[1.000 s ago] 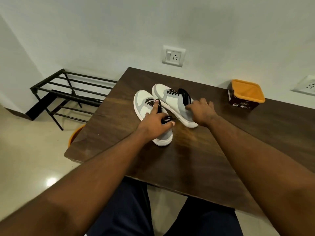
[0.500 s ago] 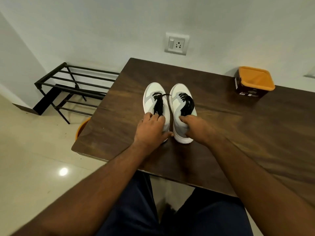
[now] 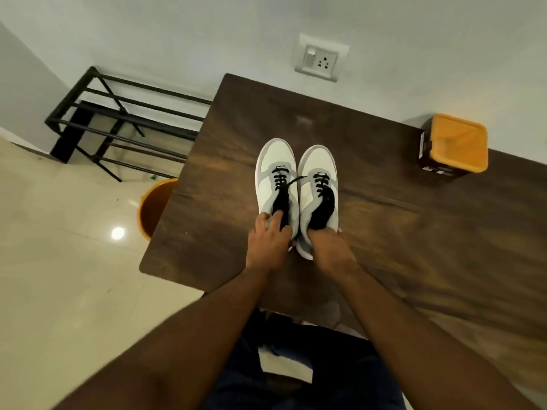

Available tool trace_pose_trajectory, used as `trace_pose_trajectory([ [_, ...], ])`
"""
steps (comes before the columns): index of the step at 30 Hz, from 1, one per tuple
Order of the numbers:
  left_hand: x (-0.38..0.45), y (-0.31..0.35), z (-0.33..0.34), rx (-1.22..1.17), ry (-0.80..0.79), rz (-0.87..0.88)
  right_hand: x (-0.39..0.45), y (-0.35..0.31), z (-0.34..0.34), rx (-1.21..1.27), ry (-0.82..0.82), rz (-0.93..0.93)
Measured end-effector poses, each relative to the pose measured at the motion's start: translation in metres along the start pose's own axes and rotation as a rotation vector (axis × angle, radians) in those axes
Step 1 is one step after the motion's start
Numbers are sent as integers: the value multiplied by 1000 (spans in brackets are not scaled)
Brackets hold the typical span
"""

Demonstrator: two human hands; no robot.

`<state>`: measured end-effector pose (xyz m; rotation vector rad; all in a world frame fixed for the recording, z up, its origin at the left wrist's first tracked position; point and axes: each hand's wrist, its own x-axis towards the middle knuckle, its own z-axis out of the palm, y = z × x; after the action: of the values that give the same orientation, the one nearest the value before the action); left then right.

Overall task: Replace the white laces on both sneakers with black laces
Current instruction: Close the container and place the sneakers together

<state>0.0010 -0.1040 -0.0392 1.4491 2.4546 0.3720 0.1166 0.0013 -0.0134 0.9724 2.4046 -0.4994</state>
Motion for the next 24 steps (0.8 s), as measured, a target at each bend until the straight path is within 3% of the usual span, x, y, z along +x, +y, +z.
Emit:
trace_pose_trajectory([
  [6,-10,15,-87,-138,-232,-189,-36,-42,-61,41,-97,-44],
  [12,-45,-21,-157,-198,-183,-243,-62,-100,-106,-16,-110,-144],
  [17,-47,-87,-203,-243,-183,-294,-54,-181,-134,-32,-108,-196],
  [24,-27,-230,-262,-326,-227,-368,7,-318,-151,-2,-136,-151],
])
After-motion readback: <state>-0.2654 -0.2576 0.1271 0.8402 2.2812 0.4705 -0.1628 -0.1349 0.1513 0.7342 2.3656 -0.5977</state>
